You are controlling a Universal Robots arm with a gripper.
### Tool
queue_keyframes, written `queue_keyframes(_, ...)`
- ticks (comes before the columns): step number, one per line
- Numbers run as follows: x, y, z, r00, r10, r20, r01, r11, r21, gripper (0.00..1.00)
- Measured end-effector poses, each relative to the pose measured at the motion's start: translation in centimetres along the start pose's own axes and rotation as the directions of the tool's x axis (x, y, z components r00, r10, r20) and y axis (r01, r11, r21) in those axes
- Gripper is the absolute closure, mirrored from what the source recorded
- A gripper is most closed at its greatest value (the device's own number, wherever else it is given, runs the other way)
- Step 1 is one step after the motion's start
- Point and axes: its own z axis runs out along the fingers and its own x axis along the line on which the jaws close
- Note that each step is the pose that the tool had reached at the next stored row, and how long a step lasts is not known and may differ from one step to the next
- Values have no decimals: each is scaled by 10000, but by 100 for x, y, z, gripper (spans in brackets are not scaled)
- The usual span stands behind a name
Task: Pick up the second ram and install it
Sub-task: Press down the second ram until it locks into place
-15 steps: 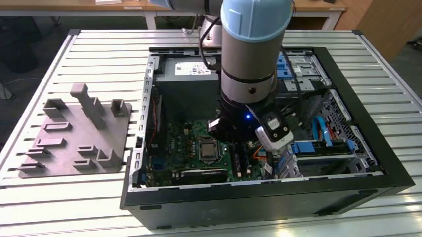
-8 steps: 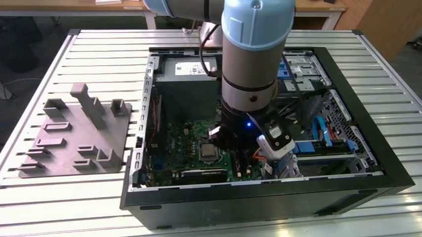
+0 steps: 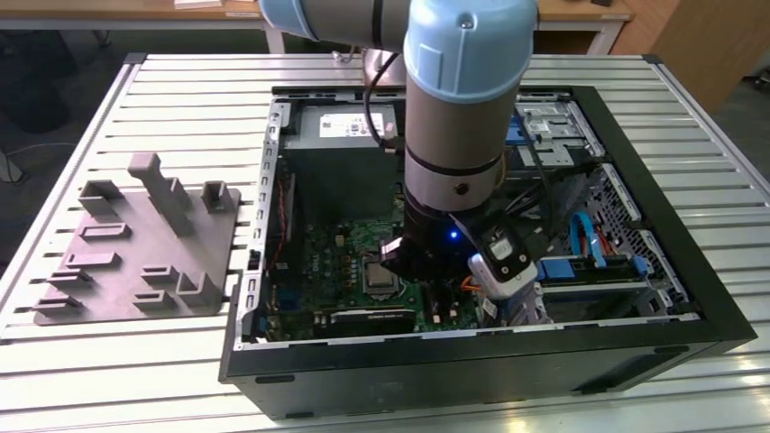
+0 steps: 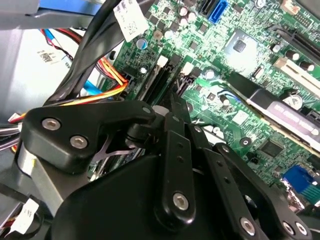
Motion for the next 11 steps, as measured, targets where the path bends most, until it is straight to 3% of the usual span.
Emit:
queue_keyframes(8,1,-5,26,10000,0,1,0,10000,-7,90)
queue_keyframes(11,-5,-11,-65,10000,0,5,0,10000,-9,90)
